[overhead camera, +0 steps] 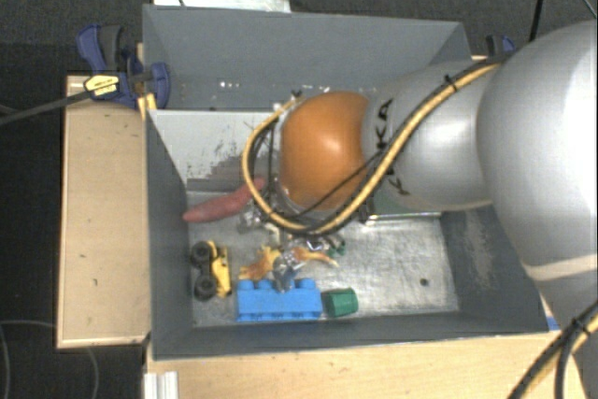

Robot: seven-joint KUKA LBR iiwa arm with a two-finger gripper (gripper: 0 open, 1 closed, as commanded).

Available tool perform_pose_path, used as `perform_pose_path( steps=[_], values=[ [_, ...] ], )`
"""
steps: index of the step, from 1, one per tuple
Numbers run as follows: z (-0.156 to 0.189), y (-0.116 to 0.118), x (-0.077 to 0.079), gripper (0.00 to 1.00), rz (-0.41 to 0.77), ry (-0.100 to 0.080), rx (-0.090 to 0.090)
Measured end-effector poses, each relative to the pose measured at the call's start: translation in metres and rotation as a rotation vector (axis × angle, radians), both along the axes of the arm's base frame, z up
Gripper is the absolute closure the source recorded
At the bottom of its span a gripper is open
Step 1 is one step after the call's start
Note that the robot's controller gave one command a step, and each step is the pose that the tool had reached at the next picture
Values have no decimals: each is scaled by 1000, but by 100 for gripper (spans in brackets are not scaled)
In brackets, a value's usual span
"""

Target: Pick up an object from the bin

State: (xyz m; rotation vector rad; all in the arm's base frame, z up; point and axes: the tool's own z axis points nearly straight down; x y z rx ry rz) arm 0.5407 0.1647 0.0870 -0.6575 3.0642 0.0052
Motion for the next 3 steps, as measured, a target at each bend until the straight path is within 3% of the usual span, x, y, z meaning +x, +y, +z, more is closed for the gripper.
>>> perform_pose_path(
  steps=[1,3],
  values=[
    [-14,0,16,100,-51,-2,0],
    [-12,0,14,100,-51,3,-2]
  ],
)
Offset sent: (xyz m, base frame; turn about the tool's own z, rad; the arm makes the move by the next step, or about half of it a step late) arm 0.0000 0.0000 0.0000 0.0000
